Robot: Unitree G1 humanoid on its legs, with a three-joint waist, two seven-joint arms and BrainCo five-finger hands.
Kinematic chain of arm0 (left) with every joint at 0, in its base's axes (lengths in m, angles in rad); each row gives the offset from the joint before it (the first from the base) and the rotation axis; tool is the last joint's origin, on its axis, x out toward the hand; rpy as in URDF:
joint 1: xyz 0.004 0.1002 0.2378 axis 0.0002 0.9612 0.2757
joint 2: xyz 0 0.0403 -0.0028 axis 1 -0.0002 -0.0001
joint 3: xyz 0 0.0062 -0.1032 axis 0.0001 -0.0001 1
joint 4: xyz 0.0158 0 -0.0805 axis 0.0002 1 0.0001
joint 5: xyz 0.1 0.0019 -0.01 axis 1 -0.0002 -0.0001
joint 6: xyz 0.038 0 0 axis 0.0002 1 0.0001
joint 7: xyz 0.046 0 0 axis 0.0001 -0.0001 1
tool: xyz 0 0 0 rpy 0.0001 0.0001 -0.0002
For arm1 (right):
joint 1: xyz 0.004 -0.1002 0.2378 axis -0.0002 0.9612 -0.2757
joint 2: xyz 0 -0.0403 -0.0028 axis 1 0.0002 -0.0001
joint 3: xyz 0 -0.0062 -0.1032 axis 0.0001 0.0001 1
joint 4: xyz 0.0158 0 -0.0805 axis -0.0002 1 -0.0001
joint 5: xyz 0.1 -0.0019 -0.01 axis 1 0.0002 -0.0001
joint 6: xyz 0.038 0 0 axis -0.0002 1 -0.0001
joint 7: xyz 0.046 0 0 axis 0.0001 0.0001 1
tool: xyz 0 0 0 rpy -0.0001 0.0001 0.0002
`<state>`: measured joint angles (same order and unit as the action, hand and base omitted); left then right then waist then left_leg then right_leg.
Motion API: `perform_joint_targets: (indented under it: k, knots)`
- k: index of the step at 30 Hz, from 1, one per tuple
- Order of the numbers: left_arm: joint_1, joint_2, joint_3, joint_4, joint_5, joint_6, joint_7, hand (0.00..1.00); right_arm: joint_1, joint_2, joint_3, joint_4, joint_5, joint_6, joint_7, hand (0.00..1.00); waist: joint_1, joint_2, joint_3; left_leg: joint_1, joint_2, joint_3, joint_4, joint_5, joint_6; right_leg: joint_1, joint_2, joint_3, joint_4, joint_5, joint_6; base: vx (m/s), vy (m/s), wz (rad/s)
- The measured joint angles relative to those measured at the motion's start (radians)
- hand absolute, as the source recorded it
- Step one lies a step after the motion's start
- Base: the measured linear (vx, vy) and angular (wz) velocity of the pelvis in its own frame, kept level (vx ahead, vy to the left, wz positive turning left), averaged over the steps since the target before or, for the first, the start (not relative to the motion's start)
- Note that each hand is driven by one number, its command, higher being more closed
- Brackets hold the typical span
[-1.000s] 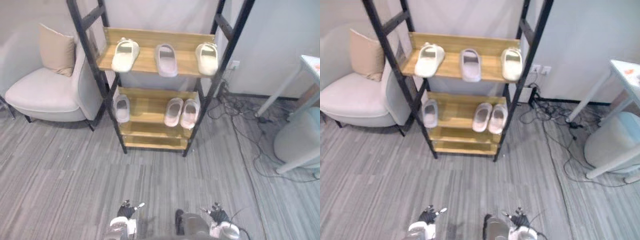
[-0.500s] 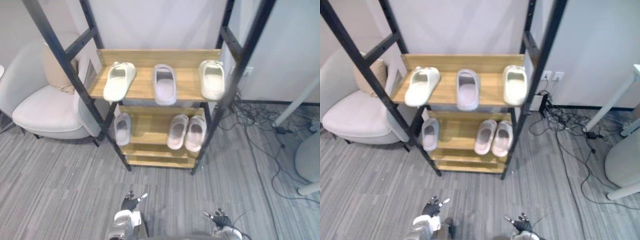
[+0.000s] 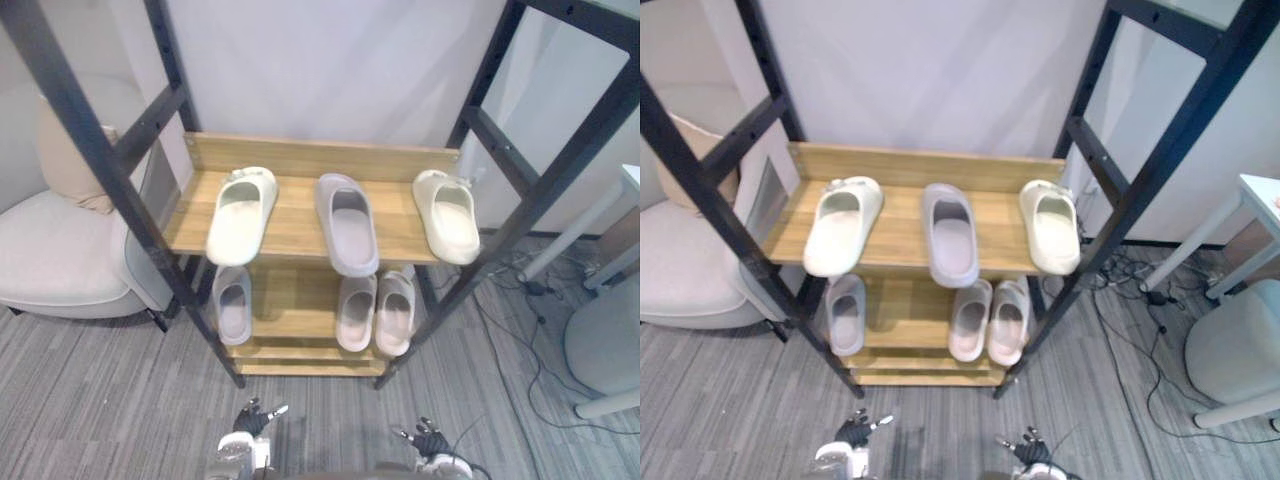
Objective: Organize the slippers on the shoe rack
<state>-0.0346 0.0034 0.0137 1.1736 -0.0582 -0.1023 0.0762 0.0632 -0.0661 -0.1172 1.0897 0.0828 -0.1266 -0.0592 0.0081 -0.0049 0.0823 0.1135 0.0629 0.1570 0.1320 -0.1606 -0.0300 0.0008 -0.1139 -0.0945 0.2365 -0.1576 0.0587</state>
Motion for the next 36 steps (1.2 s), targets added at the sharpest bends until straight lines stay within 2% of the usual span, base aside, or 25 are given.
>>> perform_joint_targets:
  k: [1, 3, 7, 10, 12, 13, 15, 17, 21, 25, 30, 36]
  knots:
    - [0.001, -0.01, 0.001, 0.01, 0.002, 0.0, -0.001, 0.0, -0.002, -0.008, 0.002, 0.007, 0.0, -0.001, 0.001, 0.0, 0.0, 0.019, -0.008, 0.014, 0.01, -0.009, -0.021, 0.009, -0.015, 0.015, 0.014, -0.004, -0.021, 0.006, -0.006, 0.06, -0.142, 0.05]
    - [0.003, -0.017, 0.001, 0.013, 0.016, 0.0, -0.001, 0.0, -0.008, -0.014, 0.002, 0.025, 0.004, -0.002, 0.002, 0.0, 0.001, 0.03, -0.009, 0.029, 0.024, -0.023, -0.045, 0.016, -0.025, 0.039, 0.036, -0.009, -0.062, 0.024, -0.012, 0.02, -0.096, 0.04]
    - [-0.005, -0.011, 0.001, 0.014, 0.02, 0.001, -0.002, 0.0, -0.012, -0.013, 0.007, 0.026, 0.017, -0.01, 0.0, 0.0, 0.001, 0.018, 0.001, 0.027, 0.034, -0.06, -0.063, 0.022, -0.033, 0.057, 0.054, -0.01, -0.13, 0.069, -0.015, -0.02, -0.004, 0.01]
    - [-0.009, 0.005, -0.002, 0.015, 0.019, 0.001, -0.001, 0.0, -0.011, -0.014, 0.071, -0.001, 0.039, -0.013, -0.004, 0.0, 0.0, 0.005, 0.006, 0.028, 0.028, -0.063, -0.077, 0.024, -0.038, 0.081, 0.05, -0.011, -0.183, 0.104, -0.006, -0.07, 0.045, 0.03]
    - [-0.013, 0.019, -0.004, 0.013, 0.019, 0.001, 0.005, 0.0, 0.032, -0.016, 0.141, -0.116, 0.039, -0.016, -0.014, 0.0, 0.0, -0.007, 0.013, 0.025, 0.021, -0.063, -0.085, 0.028, -0.043, 0.084, 0.045, -0.009, -0.206, 0.12, -0.001, -0.07, 0.055, -0.03]
    - [-0.013, 0.024, -0.005, 0.012, 0.019, 0.001, 0.009, 0.0, 0.078, -0.015, 0.183, -0.239, 0.039, -0.019, -0.021, 0.0, -0.001, -0.012, 0.016, 0.024, 0.017, -0.059, -0.085, 0.028, -0.043, 0.082, 0.041, -0.003, -0.21, 0.125, 0.002, -0.05, 0.039, -0.1]
    - [-0.012, 0.03, -0.005, 0.01, 0.018, 0.001, 0.017, 0.0, 0.149, -0.015, 0.225, -0.435, 0.039, -0.022, -0.023, 0.0, -0.007, -0.013, 0.015, 0.018, 0.013, -0.057, -0.09, 0.028, -0.043, 0.067, 0.036, 0.001, -0.208, 0.127, 0.005, -0.04, 0.027, -0.06]
    - [-0.007, 0.031, -0.006, 0.003, 0.017, 0.0, 0.028, 0.0, 0.247, -0.018, 0.266, -0.711, 0.034, -0.03, -0.02, 0.0, -0.011, -0.012, 0.014, 0.009, 0.012, -0.056, -0.095, 0.032, -0.041, 0.052, 0.033, 0.003, -0.206, 0.128, 0.007, 0.0, 0.0, 0.0]
    - [0.004, 0.033, -0.013, -0.005, 0.017, -0.002, 0.033, 0.0, 0.367, -0.022, 0.325, -1.058, -0.032, -0.053, -0.001, 0.0, -0.013, -0.01, 0.016, 0.009, 0.011, -0.057, -0.094, 0.035, -0.042, 0.052, 0.038, 0.007, -0.208, 0.127, 0.007, 0.06, 0.001, -0.04]
    - [0.006, 0.038, -0.04, -0.002, 0.021, -0.003, 0.033, 0.0, 0.397, -0.023, 0.336, -1.23, -0.085, -0.083, 0.018, 0.0, -0.015, -0.01, 0.016, 0.009, 0.011, -0.059, -0.089, 0.036, -0.042, 0.053, 0.04, 0.016, -0.213, 0.127, 0.007, 0.02, -0.004, -0.07]
    - [0.006, 0.058, -0.104, 0.007, 0.038, -0.021, 0.028, 0.0, 0.388, -0.031, 0.334, -1.335, -0.117, -0.103, 0.019, 0.0, -0.015, -0.013, 0.014, 0.007, 0.011, -0.061, -0.088, 0.036, -0.042, 0.056, 0.042, 0.017, -0.242, 0.139, 0.004, -0.02, -0.002, -0.01]
    - [0.006, 0.073, -0.132, 0.01, 0.038, -0.022, 0.027, 0.0, 0.294, -0.109, 0.322, -1.452, -0.13, -0.118, -0.006, 0.0, -0.014, -0.02, 0.011, -0.007, 0.011, -0.066, -0.089, 0.036, -0.041, 0.068, 0.045, 0.018, -0.297, 0.179, 0.006, -0.02, -0.001, -0.01]
